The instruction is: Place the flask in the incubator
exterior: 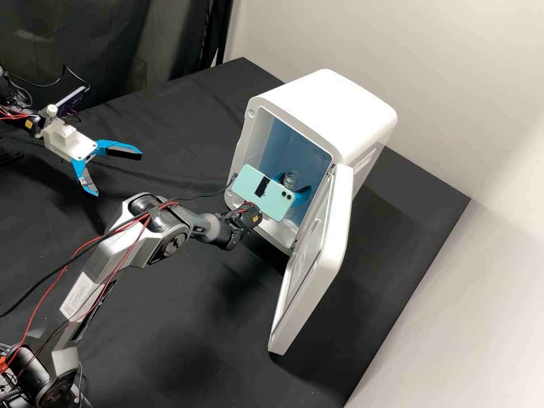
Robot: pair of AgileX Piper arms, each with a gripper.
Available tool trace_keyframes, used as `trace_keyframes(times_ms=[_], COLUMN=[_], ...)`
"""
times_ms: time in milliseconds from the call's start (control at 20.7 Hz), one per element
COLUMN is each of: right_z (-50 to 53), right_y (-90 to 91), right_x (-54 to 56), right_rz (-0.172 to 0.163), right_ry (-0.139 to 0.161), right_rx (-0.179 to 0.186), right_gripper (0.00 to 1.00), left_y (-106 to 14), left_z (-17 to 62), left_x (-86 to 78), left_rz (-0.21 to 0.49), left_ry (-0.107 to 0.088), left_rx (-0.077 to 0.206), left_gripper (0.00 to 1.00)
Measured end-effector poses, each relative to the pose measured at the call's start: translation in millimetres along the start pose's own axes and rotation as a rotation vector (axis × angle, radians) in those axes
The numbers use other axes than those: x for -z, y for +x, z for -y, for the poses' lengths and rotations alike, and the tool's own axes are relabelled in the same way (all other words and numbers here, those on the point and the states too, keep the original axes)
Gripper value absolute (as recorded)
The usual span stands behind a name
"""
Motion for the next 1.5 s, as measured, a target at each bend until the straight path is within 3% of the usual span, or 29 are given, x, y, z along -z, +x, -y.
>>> trace_keyframes(times_ms=[242,531,821,1014,1159,1497], right_z=[-1.8,-9.6,-13.4,-22.0,-27.2,-32.0], right_y=[16.1,32.2,47.2,54.9,59.5,63.3], right_x=[0.7,6.1,5.7,4.7,2.2,5.3], right_rz=[0.019,0.016,0.052,0.056,0.056,0.059], right_ry=[-0.001,0.0,0.038,0.033,0.01,0.001], right_rx=[0.021,0.012,0.014,-0.011,-0.025,-0.021], right_gripper=[0.0,0.0,0.0,0.0,0.0,0.0], left_y=[2.0,2.7,4.2,5.0,5.4,5.8], left_z=[-2.1,-2.0,-4.0,-2.1,-1.8,-1.8], left_x=[0.6,-1.2,0.0,0.1,-0.7,-1.6], left_rz=[0.004,0.013,0.014,0.015,0.02,0.024], left_ry=[0.007,0.009,0.015,0.009,0.009,0.009], left_rx=[-0.007,-0.006,-0.013,-0.005,-0.004,-0.003], left_gripper=[1.0,1.0,1.0,1.0,1.0,1.0])
